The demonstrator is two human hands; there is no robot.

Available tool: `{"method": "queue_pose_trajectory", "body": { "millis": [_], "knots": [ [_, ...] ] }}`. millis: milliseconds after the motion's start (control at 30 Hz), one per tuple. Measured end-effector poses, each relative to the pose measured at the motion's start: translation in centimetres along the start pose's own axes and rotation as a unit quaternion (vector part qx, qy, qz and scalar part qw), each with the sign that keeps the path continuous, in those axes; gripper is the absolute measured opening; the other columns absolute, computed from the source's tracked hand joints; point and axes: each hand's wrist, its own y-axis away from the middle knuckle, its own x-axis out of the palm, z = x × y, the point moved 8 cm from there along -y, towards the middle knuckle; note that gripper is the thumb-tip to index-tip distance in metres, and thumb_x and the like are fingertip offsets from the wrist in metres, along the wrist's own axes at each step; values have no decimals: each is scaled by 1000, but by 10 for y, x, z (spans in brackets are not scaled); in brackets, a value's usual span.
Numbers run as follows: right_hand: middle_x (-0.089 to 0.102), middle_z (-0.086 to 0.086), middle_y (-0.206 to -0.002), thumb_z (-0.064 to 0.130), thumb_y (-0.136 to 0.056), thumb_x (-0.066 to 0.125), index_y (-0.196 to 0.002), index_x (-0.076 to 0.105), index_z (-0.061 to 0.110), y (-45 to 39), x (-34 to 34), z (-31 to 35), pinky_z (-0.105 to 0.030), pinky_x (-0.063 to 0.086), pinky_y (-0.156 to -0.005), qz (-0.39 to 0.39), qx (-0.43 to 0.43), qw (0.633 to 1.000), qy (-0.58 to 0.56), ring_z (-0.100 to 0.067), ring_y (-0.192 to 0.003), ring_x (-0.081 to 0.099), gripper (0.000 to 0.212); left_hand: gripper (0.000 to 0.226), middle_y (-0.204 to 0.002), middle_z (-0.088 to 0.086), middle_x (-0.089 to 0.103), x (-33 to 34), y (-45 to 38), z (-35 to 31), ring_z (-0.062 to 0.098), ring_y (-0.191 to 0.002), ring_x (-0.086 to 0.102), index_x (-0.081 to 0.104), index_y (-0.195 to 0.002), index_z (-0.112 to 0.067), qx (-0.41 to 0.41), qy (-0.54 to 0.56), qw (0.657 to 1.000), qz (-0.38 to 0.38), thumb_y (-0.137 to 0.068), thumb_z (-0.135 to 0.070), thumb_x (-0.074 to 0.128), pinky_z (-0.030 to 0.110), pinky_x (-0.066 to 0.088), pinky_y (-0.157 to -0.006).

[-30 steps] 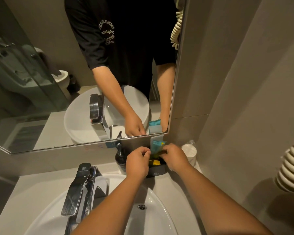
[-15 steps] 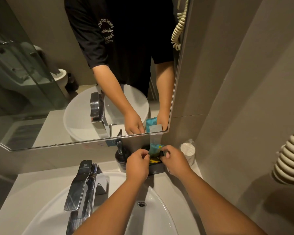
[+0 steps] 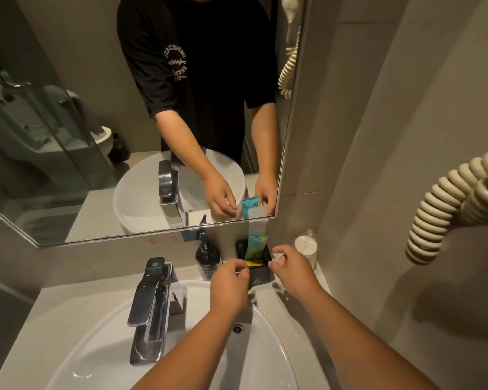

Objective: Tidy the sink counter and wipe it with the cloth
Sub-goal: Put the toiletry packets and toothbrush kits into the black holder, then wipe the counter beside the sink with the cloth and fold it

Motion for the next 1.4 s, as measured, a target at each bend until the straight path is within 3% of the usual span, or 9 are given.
{"method": "queue_pose_trajectory", "body": {
  "millis": [233,400,467,567,700,833,1033,1233,1400],
  "knots": [
    [53,5,-73,19,-92,59,-114,60,17,39,-10,1,-23,41,-58,7,21,999,-23,-11,-68,52,22,21,-105,0,69,-13,25,-7,13,-85,60,66,-111,-19,19,-9,1000,19,-92,-20,56,23,44,-76],
    [69,0,-89,23,-92,54,-96,68,19,72,-14,14,-31,49,-72,11,-4,999,45,-20,-82,62,15,20,-102,1,69,-25,47,-28,17,-85,63,65,-106,-19,94,-122,986,58,-93,-25,51,29,51,-77],
    [70,-1,-90,26,-93,50,-94,68,20,83,-13,22,-32,49,-70,15,-32,993,115,-20,-81,62,18,23,-103,3,66,-27,60,-35,21,-86,64,64,-105,-18,141,-207,966,72,-94,-27,47,33,52,-76],
    [66,-1,-98,31,-94,46,-92,64,22,101,-13,32,-32,47,-72,2,-92,964,251,-22,-88,60,20,24,-110,8,61,-23,81,-38,25,-98,57,59,-107,-16,228,-349,905,88,-94,-29,43,36,47,-81],
    [56,0,-132,50,-93,44,-129,55,26,123,2,36,-37,36,-102,16,-150,912,382,-22,-120,48,44,34,-121,8,57,-23,106,-29,27,-109,51,49,-121,-15,278,-418,859,98,-91,-32,45,37,42,-92],
    [47,1,-145,57,-87,46,-137,45,28,150,21,28,-39,24,-115,56,-165,903,393,-22,-133,40,57,44,-128,5,53,-33,136,-3,23,-115,47,43,-127,-18,264,-416,863,113,-89,-40,46,35,38,-99],
    [46,5,-147,62,-83,46,-139,41,31,203,65,27,-38,21,-118,101,-213,895,378,-19,-135,39,64,66,-140,5,45,-72,178,50,25,-126,43,33,-141,-16,223,-431,866,118,-86,-51,46,37,36,-106],
    [42,1,-151,59,-85,49,-140,39,28,255,102,38,-40,19,-119,127,-237,890,367,-22,-139,36,64,58,-131,-6,57,-130,218,80,16,-115,52,46,-129,-30,210,-379,897,81,-79,-59,49,30,41,-101],
    [42,3,-152,60,-85,51,-141,38,30,302,121,41,-40,21,-117,121,-224,901,352,-22,-139,37,65,67,-142,-1,49,-160,260,111,21,-126,48,36,-140,-24,203,-383,896,94,-84,-58,45,35,38,-106]
  ]
}}
